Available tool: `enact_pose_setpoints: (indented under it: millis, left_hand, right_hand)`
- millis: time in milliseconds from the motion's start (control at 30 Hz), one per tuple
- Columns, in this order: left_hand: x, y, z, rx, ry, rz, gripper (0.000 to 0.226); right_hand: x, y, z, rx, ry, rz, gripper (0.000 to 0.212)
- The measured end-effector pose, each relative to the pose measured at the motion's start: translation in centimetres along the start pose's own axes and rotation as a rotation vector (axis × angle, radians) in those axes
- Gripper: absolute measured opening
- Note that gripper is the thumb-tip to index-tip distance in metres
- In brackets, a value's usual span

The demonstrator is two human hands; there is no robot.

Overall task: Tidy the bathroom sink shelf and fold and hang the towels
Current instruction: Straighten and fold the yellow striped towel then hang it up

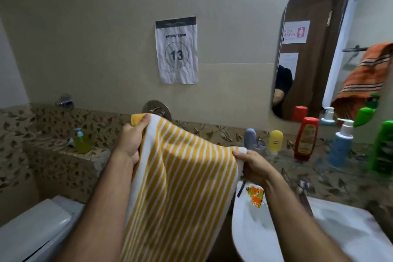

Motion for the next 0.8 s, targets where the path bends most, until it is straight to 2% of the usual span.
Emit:
enact_pose_setpoints:
  millis: [100, 167, 233, 300, 400, 433, 533, 600, 667, 767, 800]
  left_hand:
    - [-1.5, -0.1, -0.3, 0.004, -0.008, -0.045, 0.023]
    - [-1.9, -0.1, -0.8, 0.020, -0.006, -0.040, 0.023]
    - [-1.8, -0.1, -0.8, 0.025, -0.008, -0.042, 0.023]
    - [-1.8, -0.1, -0.2, 0.003, -0.016, -0.042, 0.024]
    - [-2.7, -0.3, 0.8, -0.060, -0.049, -0.042, 0.024]
    - [-3.1, -0.4, 1.0, -0.077, -0.053, -0.047, 0.024]
    - [-3.8, -0.8, 0.8, -0.090, -0.062, -0.049, 0.034]
    - [-3.6, -1.1, 0.5, -0.077, -0.068, -0.044, 0.031]
    - [-3.2, -1.1, 0.6, -0.074, -0.035, -0.053, 0.025]
    - [-3.1, -1.0, 1.6, -0.107, -0.036, -0.085, 0.023]
    - [-3.2, -0.9, 2.1, -0.131, -0.035, -0.086, 0.023]
  right_hand:
    - [-1.0, -0.2, 3.3, -0.144, -0.132, -0.054, 0.040]
    - [-1.4, 0.3, 5.0, -0.231, -0.213, 0.011, 0.057]
    - [-0.9, 0.6, 4.4, -0.148, -0.127, 0.120, 0.080]
    - [0.3, 0.8, 2.8, -0.079, -0.029, 0.233, 0.076]
    - [0.2, 0.8, 3.7, -0.124, -0.039, 0.167, 0.056]
    - [-0.4, 0.7, 4.7, -0.158, -0.087, 0.139, 0.058]
    - [-1.6, 0.8, 7.2, -0.245, -0.133, 0.091, 0.089]
    - [-1.5, 0.6, 6.9, -0.259, -0.154, 0.073, 0.084]
    - [-1.0, 0.9, 4.8, -0.194, -0.134, 0.084, 0.071]
    - [0.8, 1.2, 1.4, -0.057, 0.112, 0.215, 0.069]
    - [1.1, 1.2, 1.2, -0.036, 0.159, 0.221, 0.063]
Point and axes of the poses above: each hand's wrist, its own y-axis away from the middle knuckle, its own x-axis out of the palm, z = x × y, the point moved 6 cm from there along -y, towards the middle knuckle, and after that the axes turned 7 degrees about z, right-handed, at the moved point
